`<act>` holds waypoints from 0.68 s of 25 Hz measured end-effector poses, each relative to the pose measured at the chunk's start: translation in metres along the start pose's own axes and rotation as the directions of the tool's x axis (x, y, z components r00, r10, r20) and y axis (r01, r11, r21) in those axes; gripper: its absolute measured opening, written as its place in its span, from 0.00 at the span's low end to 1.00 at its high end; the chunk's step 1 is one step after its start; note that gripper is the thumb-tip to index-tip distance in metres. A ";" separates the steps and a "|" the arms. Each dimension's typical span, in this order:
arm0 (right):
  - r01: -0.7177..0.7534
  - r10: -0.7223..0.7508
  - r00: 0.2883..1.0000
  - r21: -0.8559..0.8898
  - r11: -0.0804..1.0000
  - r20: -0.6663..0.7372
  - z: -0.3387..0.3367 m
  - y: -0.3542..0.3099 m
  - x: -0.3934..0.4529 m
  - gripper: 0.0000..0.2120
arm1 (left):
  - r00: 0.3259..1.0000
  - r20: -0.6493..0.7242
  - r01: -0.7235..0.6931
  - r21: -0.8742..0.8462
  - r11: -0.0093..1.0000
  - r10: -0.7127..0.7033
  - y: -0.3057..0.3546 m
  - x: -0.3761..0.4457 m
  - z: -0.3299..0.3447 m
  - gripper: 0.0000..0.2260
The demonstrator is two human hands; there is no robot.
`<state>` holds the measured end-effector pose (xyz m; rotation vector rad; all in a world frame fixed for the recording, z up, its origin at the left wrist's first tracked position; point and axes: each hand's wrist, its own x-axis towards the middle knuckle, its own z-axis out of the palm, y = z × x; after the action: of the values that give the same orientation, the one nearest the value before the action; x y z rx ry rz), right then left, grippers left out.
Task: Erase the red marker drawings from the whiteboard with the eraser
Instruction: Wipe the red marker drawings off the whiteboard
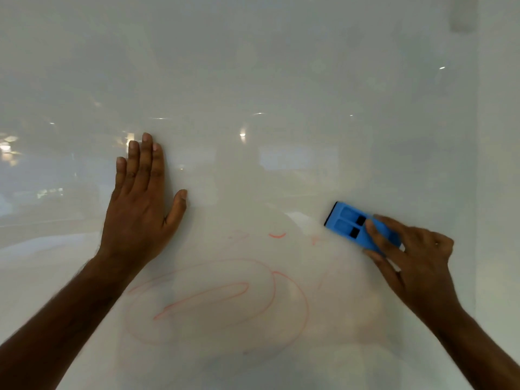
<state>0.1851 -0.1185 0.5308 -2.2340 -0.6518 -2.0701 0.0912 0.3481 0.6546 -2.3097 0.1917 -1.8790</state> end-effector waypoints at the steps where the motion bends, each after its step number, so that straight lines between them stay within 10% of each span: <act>1: -0.043 0.043 0.999 -0.006 0.999 -0.015 -0.001 0.004 0.009 0.24 | 1.000 -0.001 0.003 -0.003 1.000 -0.003 0.002 -0.001 0.000 0.37; 6: -0.157 0.162 0.984 0.075 0.985 -0.072 0.002 -0.024 0.057 0.25 | 1.000 -0.002 0.026 -0.019 0.999 -0.026 0.009 -0.008 0.002 0.37; 17: 0.104 -0.106 0.993 -0.045 0.994 -0.043 0.002 -0.037 0.001 0.21 | 0.998 0.010 -0.055 0.019 0.998 0.055 -0.001 -0.015 0.002 0.37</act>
<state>0.1753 -0.0843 0.5218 -2.2137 -0.7438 -2.1960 0.0901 0.3516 0.6405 -2.2760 0.2325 -1.8354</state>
